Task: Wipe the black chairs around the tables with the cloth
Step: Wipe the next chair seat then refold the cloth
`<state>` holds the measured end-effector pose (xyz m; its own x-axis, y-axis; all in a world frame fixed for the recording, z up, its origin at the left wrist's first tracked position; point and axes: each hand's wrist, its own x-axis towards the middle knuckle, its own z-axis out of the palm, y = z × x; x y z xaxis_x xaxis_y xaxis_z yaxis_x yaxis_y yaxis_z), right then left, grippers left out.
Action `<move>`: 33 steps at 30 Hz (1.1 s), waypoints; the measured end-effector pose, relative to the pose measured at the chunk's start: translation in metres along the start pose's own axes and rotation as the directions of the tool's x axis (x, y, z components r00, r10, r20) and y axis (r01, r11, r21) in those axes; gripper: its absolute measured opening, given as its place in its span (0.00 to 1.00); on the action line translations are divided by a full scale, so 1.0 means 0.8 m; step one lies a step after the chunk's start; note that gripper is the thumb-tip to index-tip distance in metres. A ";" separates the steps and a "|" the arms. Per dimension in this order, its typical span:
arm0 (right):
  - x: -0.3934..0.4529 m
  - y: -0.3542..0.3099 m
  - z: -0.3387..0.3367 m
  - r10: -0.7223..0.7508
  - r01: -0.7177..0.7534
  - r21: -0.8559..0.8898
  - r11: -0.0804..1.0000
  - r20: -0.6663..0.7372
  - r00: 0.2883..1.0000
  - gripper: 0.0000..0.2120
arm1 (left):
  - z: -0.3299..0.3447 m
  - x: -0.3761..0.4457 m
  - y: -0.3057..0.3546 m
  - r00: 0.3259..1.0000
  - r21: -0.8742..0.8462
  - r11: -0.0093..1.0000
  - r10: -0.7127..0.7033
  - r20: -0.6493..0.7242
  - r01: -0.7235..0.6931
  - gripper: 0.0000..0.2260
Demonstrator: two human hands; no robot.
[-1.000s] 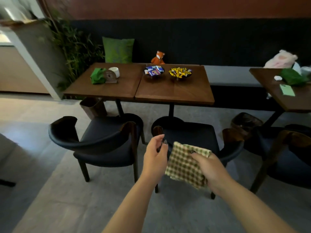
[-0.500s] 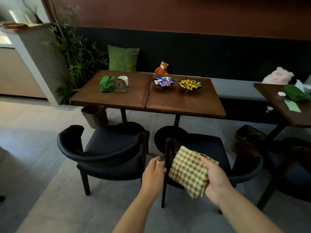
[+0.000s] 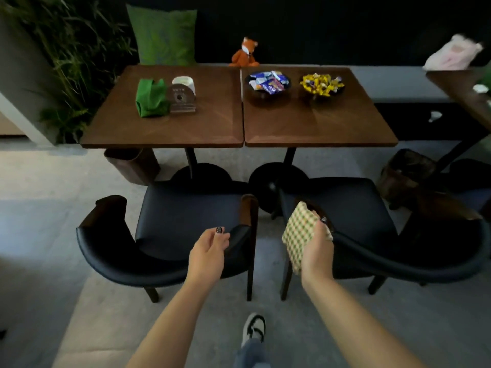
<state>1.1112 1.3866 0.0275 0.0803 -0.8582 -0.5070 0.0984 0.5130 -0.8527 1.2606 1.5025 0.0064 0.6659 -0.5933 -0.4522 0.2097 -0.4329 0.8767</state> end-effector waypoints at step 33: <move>0.283 0.114 0.242 0.182 0.469 -0.828 -0.305 0.433 0.883 0.28 | 0.080 0.314 -0.119 0.831 -0.103 0.837 -0.505 0.233 0.538 0.11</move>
<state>1.3307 1.2423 -0.1406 0.5184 -0.6562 -0.5484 -0.8141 -0.5749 -0.0816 1.3620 1.3514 -0.2011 0.2808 -0.4325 -0.8568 0.6073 -0.6112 0.5076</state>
